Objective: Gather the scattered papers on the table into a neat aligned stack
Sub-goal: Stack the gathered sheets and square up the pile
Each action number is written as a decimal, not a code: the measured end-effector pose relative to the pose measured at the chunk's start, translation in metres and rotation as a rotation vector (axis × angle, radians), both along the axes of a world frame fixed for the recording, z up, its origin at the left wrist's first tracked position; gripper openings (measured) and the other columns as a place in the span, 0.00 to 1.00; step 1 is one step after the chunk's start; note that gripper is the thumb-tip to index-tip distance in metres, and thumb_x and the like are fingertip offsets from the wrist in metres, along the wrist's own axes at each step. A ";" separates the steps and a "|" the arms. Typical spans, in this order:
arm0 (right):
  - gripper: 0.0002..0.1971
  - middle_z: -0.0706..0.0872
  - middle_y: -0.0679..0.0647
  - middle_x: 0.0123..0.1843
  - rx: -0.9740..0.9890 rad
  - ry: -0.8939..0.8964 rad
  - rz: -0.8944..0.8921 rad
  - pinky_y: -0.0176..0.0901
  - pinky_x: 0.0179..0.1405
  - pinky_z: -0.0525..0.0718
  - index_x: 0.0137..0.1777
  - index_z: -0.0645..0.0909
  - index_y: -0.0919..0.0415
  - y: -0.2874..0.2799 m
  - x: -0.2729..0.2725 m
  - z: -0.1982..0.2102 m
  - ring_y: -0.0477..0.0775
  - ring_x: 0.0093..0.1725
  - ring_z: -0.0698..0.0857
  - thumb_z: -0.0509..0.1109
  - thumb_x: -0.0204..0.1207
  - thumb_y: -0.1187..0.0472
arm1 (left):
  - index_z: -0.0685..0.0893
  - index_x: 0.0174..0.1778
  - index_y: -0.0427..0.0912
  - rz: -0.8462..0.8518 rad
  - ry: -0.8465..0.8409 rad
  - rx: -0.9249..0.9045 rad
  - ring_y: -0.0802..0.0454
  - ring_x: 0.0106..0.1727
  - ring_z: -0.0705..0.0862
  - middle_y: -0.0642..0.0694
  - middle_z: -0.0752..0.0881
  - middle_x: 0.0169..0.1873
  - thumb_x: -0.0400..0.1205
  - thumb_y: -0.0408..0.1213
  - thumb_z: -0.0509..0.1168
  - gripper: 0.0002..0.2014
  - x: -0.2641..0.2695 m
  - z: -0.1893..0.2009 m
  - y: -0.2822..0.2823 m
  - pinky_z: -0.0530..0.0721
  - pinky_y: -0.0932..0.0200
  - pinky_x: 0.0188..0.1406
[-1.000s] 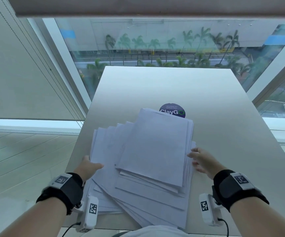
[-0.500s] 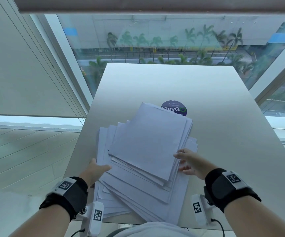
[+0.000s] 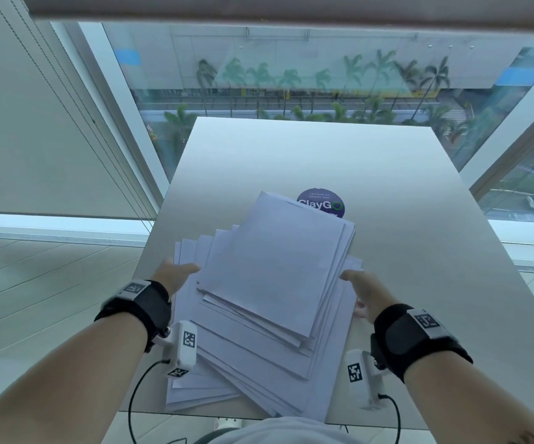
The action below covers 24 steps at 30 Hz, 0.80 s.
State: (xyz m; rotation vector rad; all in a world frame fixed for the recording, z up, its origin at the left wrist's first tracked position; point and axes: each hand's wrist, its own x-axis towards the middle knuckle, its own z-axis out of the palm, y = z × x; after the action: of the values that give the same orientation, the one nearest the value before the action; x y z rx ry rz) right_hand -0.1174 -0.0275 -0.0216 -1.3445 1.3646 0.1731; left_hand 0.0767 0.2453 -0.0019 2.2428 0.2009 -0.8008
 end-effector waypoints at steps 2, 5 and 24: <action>0.38 0.67 0.60 0.75 -0.013 0.005 -0.029 0.63 0.67 0.77 0.77 0.64 0.59 0.001 0.007 0.001 0.64 0.68 0.72 0.69 0.66 0.51 | 0.54 0.80 0.31 0.009 -0.003 0.002 0.37 0.80 0.63 0.33 0.62 0.80 0.78 0.42 0.68 0.41 0.004 0.000 -0.007 0.65 0.43 0.76; 0.22 0.76 0.61 0.57 -0.007 -0.024 -0.082 0.53 0.59 0.80 0.66 0.72 0.61 -0.001 0.012 0.009 0.61 0.49 0.78 0.67 0.73 0.56 | 0.54 0.80 0.30 -0.018 -0.011 0.022 0.37 0.80 0.62 0.33 0.62 0.80 0.78 0.42 0.68 0.41 0.009 0.002 -0.012 0.65 0.44 0.75; 0.36 0.68 0.65 0.75 -0.043 -0.024 -0.036 0.60 0.68 0.72 0.77 0.58 0.67 0.023 0.062 0.025 0.67 0.73 0.69 0.68 0.71 0.57 | 0.69 0.71 0.23 -0.007 -0.030 0.066 0.37 0.62 0.78 0.31 0.78 0.62 0.77 0.34 0.70 0.30 0.024 -0.016 -0.020 0.74 0.49 0.56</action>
State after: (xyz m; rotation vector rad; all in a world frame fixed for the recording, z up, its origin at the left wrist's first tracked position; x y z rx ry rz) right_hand -0.0550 -0.0046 0.0037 -1.3523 1.3785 0.1036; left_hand 0.1009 0.2257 -0.0180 2.3167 0.2076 -0.7746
